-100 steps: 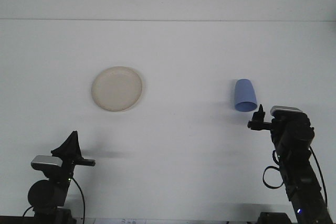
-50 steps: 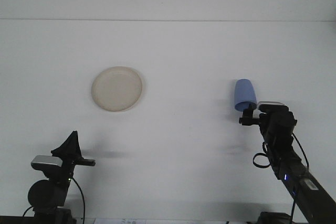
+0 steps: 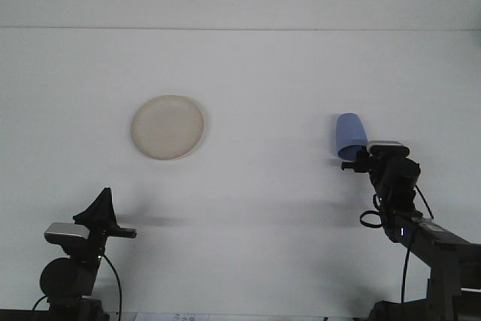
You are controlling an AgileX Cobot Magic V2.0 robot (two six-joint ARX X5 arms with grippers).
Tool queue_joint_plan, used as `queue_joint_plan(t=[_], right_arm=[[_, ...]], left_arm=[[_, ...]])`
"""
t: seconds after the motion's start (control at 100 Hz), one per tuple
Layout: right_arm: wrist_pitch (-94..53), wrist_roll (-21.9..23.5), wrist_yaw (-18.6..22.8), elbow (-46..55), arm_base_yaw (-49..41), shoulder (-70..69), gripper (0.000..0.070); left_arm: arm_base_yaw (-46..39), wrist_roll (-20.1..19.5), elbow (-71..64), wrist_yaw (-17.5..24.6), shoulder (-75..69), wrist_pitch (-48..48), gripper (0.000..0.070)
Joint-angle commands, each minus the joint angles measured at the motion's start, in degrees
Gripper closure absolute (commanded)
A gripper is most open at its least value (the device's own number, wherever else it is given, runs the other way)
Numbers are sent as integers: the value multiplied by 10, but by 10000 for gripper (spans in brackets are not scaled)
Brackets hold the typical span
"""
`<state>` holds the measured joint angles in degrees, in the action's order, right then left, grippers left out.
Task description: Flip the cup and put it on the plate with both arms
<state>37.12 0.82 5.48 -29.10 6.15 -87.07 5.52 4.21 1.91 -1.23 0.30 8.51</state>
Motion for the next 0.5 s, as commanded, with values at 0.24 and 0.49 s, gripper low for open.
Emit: queue_joint_plan(t=[0.24, 0.49], right_arm=[[-36, -7, 35, -12, -28, 81, 700], [-411, -23, 24, -163, -147, 244, 700]], left_arm=[[0, 5, -11, 1, 0, 6, 688], [0, 5, -11, 1, 0, 6, 688]])
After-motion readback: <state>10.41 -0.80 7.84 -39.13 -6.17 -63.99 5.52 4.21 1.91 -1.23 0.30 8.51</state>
